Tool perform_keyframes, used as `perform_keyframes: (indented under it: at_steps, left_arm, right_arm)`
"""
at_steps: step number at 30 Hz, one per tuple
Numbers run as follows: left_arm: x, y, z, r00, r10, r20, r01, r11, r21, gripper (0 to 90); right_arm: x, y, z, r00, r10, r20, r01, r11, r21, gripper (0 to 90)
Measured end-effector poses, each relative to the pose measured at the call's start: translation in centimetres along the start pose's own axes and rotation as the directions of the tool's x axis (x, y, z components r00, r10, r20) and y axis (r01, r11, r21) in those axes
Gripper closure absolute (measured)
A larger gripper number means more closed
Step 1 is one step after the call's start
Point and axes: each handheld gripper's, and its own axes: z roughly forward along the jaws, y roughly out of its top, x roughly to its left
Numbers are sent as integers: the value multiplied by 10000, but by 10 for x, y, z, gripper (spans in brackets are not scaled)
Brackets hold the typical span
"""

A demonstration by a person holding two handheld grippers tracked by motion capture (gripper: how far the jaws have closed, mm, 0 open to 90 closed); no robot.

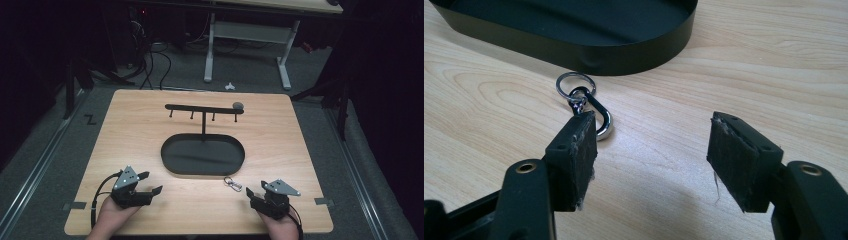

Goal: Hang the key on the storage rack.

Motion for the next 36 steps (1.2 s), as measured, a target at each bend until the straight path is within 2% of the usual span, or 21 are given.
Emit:
perform_keyframes:
  at_steps: [8, 18, 24, 28, 31, 36]
  left_arm:
    - [1, 0, 0, 10000, -25, -7, 25, 10000, -23, 264]
    - [0, 0, 1, 10000, 8, 36, -8, 10000, -12, 264]
    - [0, 1, 1, 10000, 18, 34, -18, 10000, -30, 264]
    - [1, 1, 0, 10000, -4, 28, 5, 10000, -34, 264]
    - [0, 1, 1, 9999, 39, 99, -40, 9999, 101, 264]
    - [-1, 1, 1, 9998, 145, 125, -146, 9999, 81, 263]
  right_arm:
    - [8, 3, 2, 9995, -310, -110, 311, 9995, 81, 363]
    - [15, 5, 7, 9986, -430, -304, 436, 9989, 186, 377]
    - [28, 11, 14, 9967, -731, -349, 738, 9971, 200, 386]
    - [34, 14, 16, 9947, -868, -543, 890, 9953, 391, 385]
    - [39, 16, 19, 9914, -1149, -621, 1189, 9908, 649, 408]
    - [44, 23, 24, 9904, -1191, -698, 1267, 9850, 1175, 461]
